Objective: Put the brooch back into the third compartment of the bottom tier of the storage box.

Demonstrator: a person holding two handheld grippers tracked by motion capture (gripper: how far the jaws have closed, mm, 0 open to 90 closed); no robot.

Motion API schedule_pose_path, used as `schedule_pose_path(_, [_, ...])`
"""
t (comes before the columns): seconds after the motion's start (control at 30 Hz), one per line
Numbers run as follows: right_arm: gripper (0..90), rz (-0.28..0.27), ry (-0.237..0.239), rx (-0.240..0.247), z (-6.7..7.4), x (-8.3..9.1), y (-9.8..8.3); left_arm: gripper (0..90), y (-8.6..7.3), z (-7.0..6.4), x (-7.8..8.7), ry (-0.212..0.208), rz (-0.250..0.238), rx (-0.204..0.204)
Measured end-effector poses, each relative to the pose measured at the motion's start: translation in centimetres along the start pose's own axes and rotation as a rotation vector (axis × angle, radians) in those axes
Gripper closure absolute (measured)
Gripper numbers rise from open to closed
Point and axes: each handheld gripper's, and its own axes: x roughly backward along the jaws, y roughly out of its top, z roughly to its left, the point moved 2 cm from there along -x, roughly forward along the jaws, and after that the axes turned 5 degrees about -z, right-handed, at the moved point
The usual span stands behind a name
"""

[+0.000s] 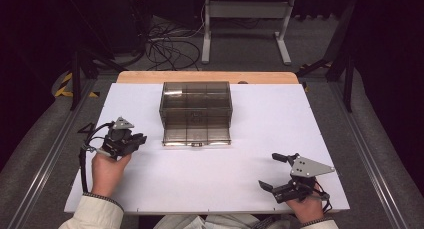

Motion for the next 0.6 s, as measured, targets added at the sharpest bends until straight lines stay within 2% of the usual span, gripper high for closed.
schedule_pose_path(0.6, [3.0,-0.001,0.001,-0.001,0.0,0.0,0.0,77.9,0.2,0.3,2.0,-0.085,-0.242,0.080])
